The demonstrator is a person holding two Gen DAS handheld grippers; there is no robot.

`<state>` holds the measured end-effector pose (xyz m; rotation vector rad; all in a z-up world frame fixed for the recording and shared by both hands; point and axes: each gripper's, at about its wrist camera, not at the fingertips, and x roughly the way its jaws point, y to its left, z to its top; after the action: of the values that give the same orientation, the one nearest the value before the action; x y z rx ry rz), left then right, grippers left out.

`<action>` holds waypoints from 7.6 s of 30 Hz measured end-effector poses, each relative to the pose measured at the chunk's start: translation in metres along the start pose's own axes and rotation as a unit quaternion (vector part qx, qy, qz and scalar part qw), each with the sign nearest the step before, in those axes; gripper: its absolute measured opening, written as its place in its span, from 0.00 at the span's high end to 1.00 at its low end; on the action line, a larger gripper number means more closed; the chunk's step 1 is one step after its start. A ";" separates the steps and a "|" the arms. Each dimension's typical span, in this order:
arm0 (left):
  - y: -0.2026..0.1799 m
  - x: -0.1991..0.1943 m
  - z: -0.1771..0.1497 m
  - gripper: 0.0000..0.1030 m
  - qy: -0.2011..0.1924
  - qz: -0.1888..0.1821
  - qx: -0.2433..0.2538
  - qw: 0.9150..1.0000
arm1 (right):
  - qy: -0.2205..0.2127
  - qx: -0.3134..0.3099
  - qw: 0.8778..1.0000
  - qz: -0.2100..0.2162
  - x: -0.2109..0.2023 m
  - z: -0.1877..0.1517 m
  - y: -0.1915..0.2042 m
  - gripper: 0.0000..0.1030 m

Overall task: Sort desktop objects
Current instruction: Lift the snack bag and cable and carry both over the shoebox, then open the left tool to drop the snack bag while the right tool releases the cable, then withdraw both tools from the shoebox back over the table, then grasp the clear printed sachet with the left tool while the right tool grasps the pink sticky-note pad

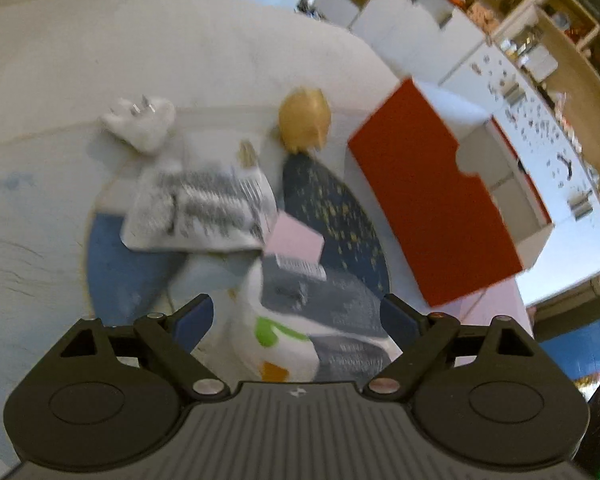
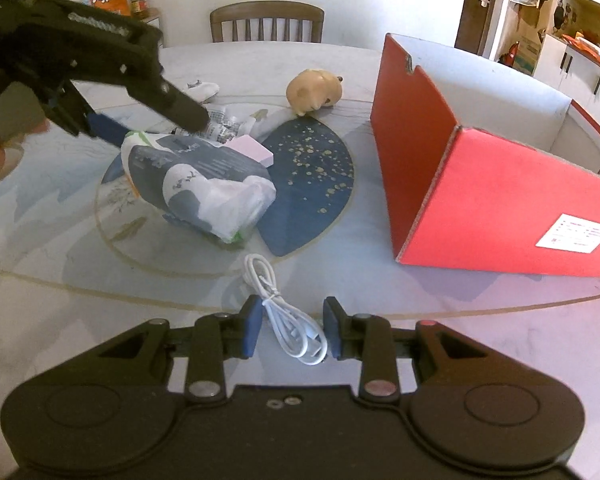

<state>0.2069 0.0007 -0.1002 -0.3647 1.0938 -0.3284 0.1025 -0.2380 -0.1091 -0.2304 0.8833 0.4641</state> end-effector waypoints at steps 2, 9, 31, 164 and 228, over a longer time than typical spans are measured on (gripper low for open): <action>-0.004 0.010 -0.004 0.12 0.014 0.008 0.003 1.000 | 0.001 0.001 1.000 0.000 -0.002 -0.002 -0.002 0.68; -0.012 0.022 -0.009 0.25 0.017 0.016 -0.002 1.000 | 0.002 0.002 1.000 0.000 -0.005 -0.008 -0.006 0.68; -0.054 -0.021 -0.015 0.76 -0.050 -0.031 -0.017 0.998 | -0.031 0.032 0.999 0.010 -0.062 0.008 -0.060 0.69; -0.225 -0.036 0.041 0.34 -0.170 0.046 0.110 0.978 | -0.061 -0.009 0.994 0.090 -0.077 0.114 -0.195 0.21; 0.021 0.024 0.036 0.00 -0.031 -0.020 0.453 0.891 | 0.018 -0.113 0.987 0.116 0.087 0.115 0.009 0.26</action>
<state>0.2512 0.0136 -0.1142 0.4384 0.7630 -0.8115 0.2246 -0.1608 -0.1061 -0.3460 0.8972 0.7807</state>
